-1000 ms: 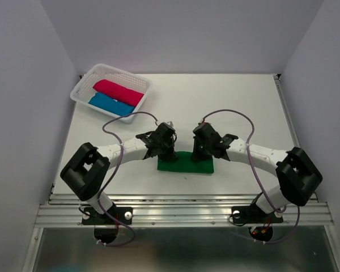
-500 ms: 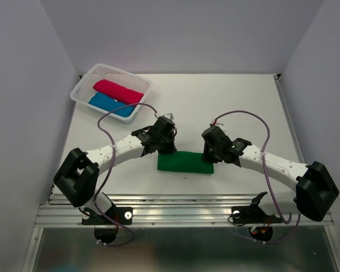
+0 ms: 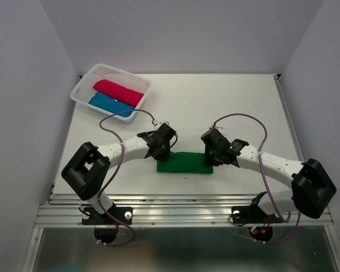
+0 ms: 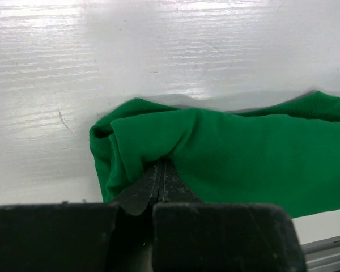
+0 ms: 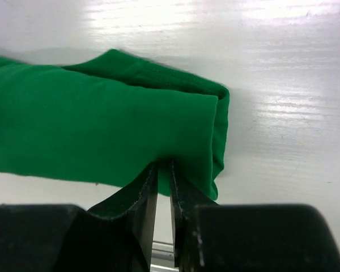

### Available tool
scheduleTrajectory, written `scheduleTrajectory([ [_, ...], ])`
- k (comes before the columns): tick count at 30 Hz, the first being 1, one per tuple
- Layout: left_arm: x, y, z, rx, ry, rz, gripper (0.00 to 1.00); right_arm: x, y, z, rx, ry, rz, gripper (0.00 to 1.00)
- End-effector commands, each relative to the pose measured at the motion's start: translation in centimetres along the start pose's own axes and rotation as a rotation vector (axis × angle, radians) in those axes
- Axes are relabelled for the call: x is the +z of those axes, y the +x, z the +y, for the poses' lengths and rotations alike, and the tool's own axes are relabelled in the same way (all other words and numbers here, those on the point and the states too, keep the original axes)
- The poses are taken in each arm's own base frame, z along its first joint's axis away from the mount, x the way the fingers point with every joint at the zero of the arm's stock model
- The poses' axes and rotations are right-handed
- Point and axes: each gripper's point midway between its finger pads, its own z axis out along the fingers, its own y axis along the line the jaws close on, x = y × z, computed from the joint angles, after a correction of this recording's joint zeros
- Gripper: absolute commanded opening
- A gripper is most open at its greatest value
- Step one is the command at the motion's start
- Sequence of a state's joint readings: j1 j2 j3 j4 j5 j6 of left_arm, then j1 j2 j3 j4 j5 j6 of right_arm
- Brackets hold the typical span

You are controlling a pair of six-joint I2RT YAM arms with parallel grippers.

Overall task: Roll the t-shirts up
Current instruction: Roll the T-shirt to the center of the board, then move the bin to the center of the board.

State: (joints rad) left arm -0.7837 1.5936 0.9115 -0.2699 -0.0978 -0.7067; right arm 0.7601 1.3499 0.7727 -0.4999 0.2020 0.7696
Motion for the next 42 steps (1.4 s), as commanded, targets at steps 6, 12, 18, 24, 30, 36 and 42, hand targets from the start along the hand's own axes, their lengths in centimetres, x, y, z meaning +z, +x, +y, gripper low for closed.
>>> scheduleTrajectory([
  [6, -9.2, -10.2, -1.7, 0.067, -0.036, -0.26, 0.0, -9.6, -9.5, 3.8, 0.029, -0.13, -0.3, 0.31],
  [12, -12.2, -17.8, 0.0, 0.081, -0.102, -0.368, 0.3, -10.3, -10.5, 3.9, 0.046, -0.119, -0.328, 0.65],
  [18, -12.1, -23.4, 2.8, 0.102, -0.24, -0.421, 0.71, -9.7, -9.8, 3.7, 0.06, -0.117, -0.305, 0.85],
  [24, -10.3, -27.0, 4.7, 0.178, -0.348, -0.466, 0.85, -9.7, -9.5, 3.4, 0.067, -0.118, -0.302, 0.94],
  [30, -8.7, -29.1, 7.1, 0.22, -0.398, -0.495, 0.86, -9.6, -9.0, 3.2, 0.077, -0.12, -0.29, 0.96],
  [36, -4.3, -28.6, 9.0, 0.253, -0.333, -0.368, 0.87, -9.3, -8.5, 3.2, 0.073, -0.12, -0.271, 0.96],
  [42, -0.3, -27.5, 9.7, 0.249, -0.279, -0.28, 0.87, -9.5, -8.6, 3.2, 0.072, -0.123, -0.274, 0.97],
])
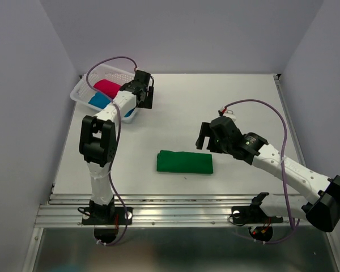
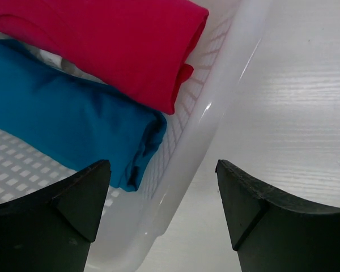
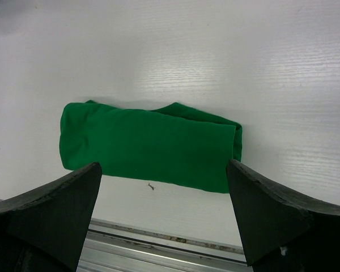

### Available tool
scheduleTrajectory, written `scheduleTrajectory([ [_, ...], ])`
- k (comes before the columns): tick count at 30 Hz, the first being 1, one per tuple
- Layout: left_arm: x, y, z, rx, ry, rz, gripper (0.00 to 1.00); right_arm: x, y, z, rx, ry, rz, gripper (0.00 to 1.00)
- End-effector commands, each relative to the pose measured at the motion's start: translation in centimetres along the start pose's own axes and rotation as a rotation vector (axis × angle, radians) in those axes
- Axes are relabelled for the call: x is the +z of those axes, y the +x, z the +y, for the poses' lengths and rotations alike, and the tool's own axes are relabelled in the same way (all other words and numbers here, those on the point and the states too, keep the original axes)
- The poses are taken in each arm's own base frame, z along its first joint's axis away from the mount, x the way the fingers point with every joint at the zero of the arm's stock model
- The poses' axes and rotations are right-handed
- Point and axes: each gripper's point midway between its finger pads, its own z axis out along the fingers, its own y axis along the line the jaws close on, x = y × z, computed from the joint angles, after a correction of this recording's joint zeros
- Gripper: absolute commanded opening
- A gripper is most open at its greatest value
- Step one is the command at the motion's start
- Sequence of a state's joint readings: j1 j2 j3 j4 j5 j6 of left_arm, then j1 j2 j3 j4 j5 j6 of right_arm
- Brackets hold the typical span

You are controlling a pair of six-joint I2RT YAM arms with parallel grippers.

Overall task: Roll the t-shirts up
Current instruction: Move the bin to the center of the board.

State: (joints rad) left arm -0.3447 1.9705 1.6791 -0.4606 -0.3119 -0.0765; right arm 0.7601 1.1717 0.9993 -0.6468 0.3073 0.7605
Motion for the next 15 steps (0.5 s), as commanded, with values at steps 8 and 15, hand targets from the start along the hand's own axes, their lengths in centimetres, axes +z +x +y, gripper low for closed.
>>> scheduleTrajectory([
  [8, -1.2, -0.3, -7.8, 0.014, 0.37, 0.021, 0.73, -0.6, -0.5, 0.1, 0.03, -0.009, -0.027, 0.97],
  [15, -5.1, -1.3, -15.6, 0.039, 0.572, -0.012, 0.69, -0.4, -0.3, -0.4, 0.035, 0.013, -0.027, 0.97],
])
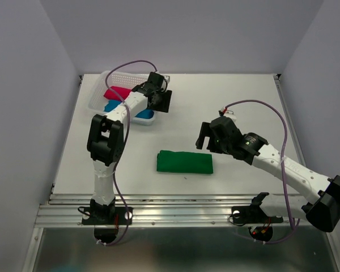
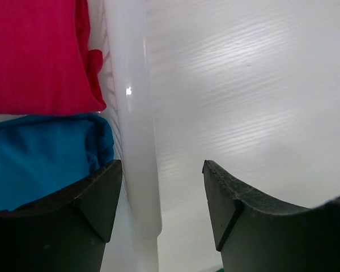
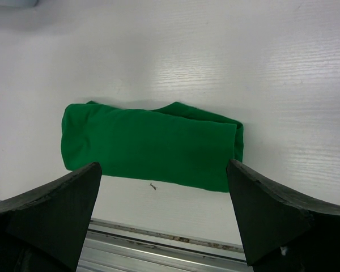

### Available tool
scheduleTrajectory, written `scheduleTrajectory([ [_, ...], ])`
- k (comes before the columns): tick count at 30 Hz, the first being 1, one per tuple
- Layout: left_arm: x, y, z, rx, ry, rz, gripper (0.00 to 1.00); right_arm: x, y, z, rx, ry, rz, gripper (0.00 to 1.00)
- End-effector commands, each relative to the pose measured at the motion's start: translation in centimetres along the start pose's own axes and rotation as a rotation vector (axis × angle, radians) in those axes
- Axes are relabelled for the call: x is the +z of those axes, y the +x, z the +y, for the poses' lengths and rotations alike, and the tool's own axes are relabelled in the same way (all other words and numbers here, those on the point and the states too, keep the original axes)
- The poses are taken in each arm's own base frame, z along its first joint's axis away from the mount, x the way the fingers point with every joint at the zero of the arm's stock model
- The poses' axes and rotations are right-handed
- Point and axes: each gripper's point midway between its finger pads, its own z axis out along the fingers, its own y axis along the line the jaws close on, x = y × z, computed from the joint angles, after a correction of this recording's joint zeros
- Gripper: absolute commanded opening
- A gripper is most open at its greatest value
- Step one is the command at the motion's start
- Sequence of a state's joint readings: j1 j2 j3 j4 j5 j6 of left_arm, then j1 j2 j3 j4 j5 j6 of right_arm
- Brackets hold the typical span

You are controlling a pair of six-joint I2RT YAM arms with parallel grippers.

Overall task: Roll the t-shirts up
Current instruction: Move the bin to the center of the board.

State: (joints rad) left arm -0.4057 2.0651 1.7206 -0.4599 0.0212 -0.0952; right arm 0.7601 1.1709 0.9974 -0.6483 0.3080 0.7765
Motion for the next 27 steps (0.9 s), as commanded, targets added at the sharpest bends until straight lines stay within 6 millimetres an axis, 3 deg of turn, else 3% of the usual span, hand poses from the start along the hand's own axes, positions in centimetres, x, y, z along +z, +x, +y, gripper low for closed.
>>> scheduleTrajectory([
  [1, -3.7, -4.3, -8.7, 0.028, 0.227, -0.122, 0.69, -0.6, -0.4, -0.5, 0.022, 0.016, -0.03, 0.97],
  [6, -3.1, -4.1, -15.4, 0.042, 0.373, -0.095, 0.69, -1.1, -0.8, -1.3, 0.037, 0.04, -0.058, 0.98],
  [9, -4.1, -4.2, -20.4, 0.055, 0.475, -0.096, 0.68, -1.8, -1.1, -2.1, 0.052, 0.064, -0.079, 0.98],
  [16, -6.4, -3.9, -26.4, 0.066, 0.667, -0.089, 0.68, -2.9, -1.5, -2.9, 0.091, 0.068, -0.118, 1.0],
  [20, -7.8, -5.2, -26.1, 0.073, 0.651, -0.124, 0.68, -2.8, -0.9, -3.0, 0.093, 0.063, -0.098, 1.0],
  [22, -9.5, -6.6, -25.1, 0.083, 0.602, -0.176, 0.68, -2.7, -0.6, -3.1, 0.093, 0.061, -0.088, 1.0],
  [23, -11.2, -7.8, -24.3, 0.083, 0.571, -0.222, 0.68, -2.5, -0.2, -3.0, 0.088, 0.06, -0.071, 1.0],
  [26, -13.5, -8.8, -22.4, 0.066, 0.51, -0.271, 0.68, -1.9, 0.9, -3.3, 0.077, 0.064, -0.03, 1.0],
  [27, -15.8, -9.8, -21.4, 0.052, 0.48, -0.324, 0.68, -1.6, 1.3, -3.3, 0.079, 0.058, -0.009, 1.0],
])
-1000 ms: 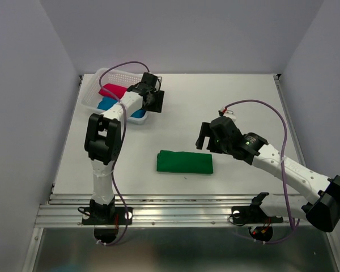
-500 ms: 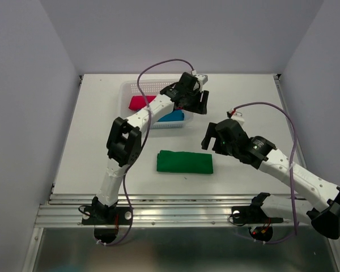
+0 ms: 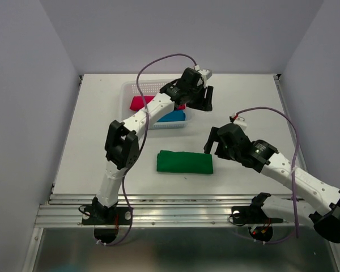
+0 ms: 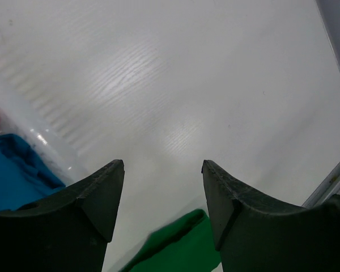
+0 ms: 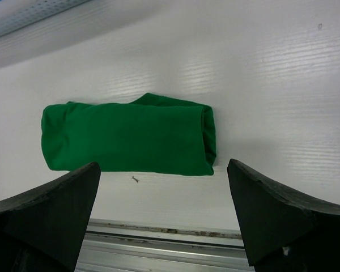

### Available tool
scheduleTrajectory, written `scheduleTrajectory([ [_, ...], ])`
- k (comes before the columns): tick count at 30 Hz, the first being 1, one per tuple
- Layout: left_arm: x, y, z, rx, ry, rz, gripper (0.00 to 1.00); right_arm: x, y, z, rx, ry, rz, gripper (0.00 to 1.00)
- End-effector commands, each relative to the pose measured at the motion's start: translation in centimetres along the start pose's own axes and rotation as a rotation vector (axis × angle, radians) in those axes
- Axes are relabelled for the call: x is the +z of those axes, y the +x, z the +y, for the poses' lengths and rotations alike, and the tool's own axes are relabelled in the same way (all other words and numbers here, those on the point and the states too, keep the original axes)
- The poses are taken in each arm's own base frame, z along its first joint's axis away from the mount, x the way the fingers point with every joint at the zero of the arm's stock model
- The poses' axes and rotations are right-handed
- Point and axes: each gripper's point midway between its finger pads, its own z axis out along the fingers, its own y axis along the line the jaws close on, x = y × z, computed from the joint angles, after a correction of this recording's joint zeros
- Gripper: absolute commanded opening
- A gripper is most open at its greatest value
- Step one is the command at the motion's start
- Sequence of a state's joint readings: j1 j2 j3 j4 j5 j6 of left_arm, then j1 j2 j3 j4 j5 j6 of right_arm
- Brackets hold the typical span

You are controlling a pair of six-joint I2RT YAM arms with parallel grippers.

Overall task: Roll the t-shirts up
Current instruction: Move the bin to the center of the board, then pick up the T-shirt from the center of the board.

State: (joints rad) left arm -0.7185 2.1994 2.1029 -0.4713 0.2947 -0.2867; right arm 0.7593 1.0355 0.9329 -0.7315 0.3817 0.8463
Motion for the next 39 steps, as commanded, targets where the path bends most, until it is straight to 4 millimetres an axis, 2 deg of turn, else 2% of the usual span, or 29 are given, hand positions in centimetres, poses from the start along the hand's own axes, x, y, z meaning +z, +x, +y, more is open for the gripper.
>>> scheduleTrajectory([
  [1, -10.3, -6.6, -1.3, 0.035, -0.079, -0.232, 0.68, 0.9, 1.1, -0.4, 0.016, -0.004, 0.046, 1.0],
  [2, -11.2, -6.5, -0.9, 0.026, -0.098, -0.242, 0.68, 1.1, 1.3, -0.4, 0.022, -0.015, 0.056, 1.0],
  [3, -13.9, -7.2, -1.1, 0.018, -0.109, -0.287, 0.68, 1.2, 1.5, -0.4, 0.04, -0.035, 0.077, 1.0],
  [4, -15.0, -7.0, -0.9, 0.008, -0.113, -0.3, 0.76, 1.3, 1.6, -0.5, 0.052, -0.051, 0.086, 1.0],
  [5, -14.8, -5.2, 0.7, -0.027, -0.141, -0.263, 0.85, 1.8, 1.9, -0.7, 0.058, -0.067, 0.095, 1.0],
  [6, -17.3, -5.2, 0.2, -0.031, -0.134, -0.303, 0.85, 2.0, 2.0, -0.9, 0.086, -0.085, 0.118, 1.0],
  [7, -18.1, -4.6, 0.6, -0.046, -0.144, -0.31, 0.85, 2.3, 2.1, -1.1, 0.097, -0.097, 0.132, 1.0],
  [8, -17.5, -1.9, 2.0, -0.073, -0.174, -0.259, 0.84, 2.6, 2.1, -1.0, 0.103, -0.119, 0.133, 1.0],
  [9, -19.7, -1.8, 1.9, -0.101, -0.175, -0.304, 0.84, 3.2, 2.9, -1.7, 0.123, -0.124, 0.174, 1.0],
  [10, -19.2, 0.8, 3.1, -0.13, -0.199, -0.261, 0.84, 3.5, 3.0, -1.5, 0.131, -0.15, 0.181, 1.0],
  [11, -19.6, 1.9, 3.4, -0.15, -0.205, -0.255, 0.83, 3.7, 3.5, -1.5, 0.131, -0.163, 0.203, 1.0],
  [12, -21.2, 2.3, 3.0, -0.179, -0.198, -0.295, 0.83, 3.9, 4.2, -1.6, 0.134, -0.178, 0.235, 1.0],
  [13, -21.4, 3.5, 3.3, -0.204, -0.203, -0.29, 0.83, 4.1, 4.6, -1.5, 0.133, -0.187, 0.25, 1.0],
  [14, -20.5, 6.7, 4.6, -0.244, -0.236, -0.235, 0.83, 4.5, 4.6, -1.6, 0.138, -0.19, 0.252, 1.0],
  [15, -21.4, 7.6, 4.6, -0.268, -0.23, -0.249, 0.83, 4.5, 5.1, -1.4, 0.137, -0.208, 0.272, 1.0],
  [16, -20.5, 10.6, 5.6, -0.327, -0.25, -0.197, 0.84, 5.1, 5.5, -1.8, 0.143, -0.201, 0.28, 1.0],
  [19, -20.1, 13.7, 5.1, -0.407, -0.194, -0.161, 0.86, 5.7, 6.6, -2.3, 0.16, -0.204, 0.32, 1.0],
  [20, -19.4, 16.2, 5.8, -0.441, -0.204, -0.115, 0.86, 5.8, 6.7, -2.2, 0.16, -0.21, 0.32, 1.0],
  [21, -19.3, 16.8, 5.4, -0.456, -0.173, -0.113, 0.86, 5.9, 6.6, -2.4, 0.172, -0.207, 0.318, 1.0],
  [22, -18.8, 18.7, 6.0, -0.486, -0.188, -0.083, 0.86, 6.0, 6.6, -2.4, 0.172, -0.208, 0.315, 1.0],
  [25, -18.7, 19.8, 6.0, -0.552, -0.174, -0.096, 0.88, 6.0, 6.4, -2.4, 0.168, -0.208, 0.308, 1.0],
  [26, -18.5, 20.8, 6.5, -0.581, -0.187, -0.092, 0.89, 5.9, 6.4, -2.4, 0.167, -0.211, 0.307, 1.0],
  [32, -16.5, 23.6, 8.0, -0.615, -0.217, -0.042, 0.91, 6.2, 6.3, -2.3, 0.158, -0.206, 0.311, 1.0],
  [39, -14.7, 25.1, 9.0, -0.629, -0.186, -0.007, 0.9, 6.3, 6.6, -2.5, 0.158, -0.199, 0.319, 1.0],
])
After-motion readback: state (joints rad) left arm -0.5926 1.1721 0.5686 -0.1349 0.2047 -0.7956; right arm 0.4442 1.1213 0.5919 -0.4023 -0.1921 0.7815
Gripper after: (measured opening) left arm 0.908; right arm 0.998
